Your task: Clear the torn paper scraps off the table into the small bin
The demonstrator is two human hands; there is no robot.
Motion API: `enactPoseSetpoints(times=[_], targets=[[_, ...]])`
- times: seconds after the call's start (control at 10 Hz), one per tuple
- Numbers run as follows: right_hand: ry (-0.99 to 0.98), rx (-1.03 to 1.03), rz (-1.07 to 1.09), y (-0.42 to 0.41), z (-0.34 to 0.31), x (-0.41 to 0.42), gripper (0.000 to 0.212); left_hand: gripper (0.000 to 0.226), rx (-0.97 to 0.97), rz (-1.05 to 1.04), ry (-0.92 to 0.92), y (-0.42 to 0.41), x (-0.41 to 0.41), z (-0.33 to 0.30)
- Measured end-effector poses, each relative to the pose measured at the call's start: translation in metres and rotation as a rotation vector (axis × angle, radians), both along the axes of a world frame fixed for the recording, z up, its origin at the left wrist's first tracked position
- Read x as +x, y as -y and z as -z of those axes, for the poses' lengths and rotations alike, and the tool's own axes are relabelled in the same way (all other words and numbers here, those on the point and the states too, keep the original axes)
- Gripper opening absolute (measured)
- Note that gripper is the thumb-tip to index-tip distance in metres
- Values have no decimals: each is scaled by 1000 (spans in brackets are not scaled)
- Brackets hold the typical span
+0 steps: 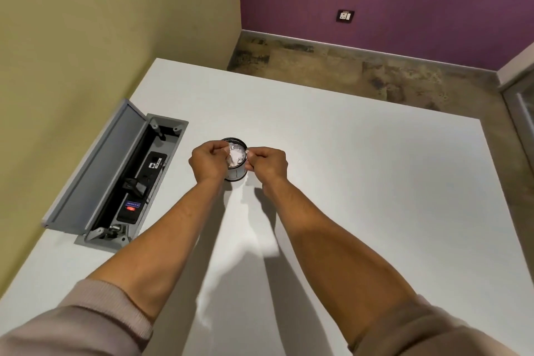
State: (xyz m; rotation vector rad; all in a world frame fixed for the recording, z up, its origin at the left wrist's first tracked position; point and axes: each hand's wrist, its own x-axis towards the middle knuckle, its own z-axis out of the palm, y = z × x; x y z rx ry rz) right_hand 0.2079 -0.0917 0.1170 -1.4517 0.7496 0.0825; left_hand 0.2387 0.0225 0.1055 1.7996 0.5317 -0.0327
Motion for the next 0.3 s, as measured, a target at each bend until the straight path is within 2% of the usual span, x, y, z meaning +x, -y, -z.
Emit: enactPoseSetpoints(times=[0.1,0.2,0.3], targets=[[-5,-143,-125,-7,3,19,29,27,28,57,-14,-3,14,5],[5,-349,-362,-8,-4,22,39,30,73,131,-22,-7,13,3],[24,-433,-394,-6,-6,19,42,35,101,161,28,-12,13,3]])
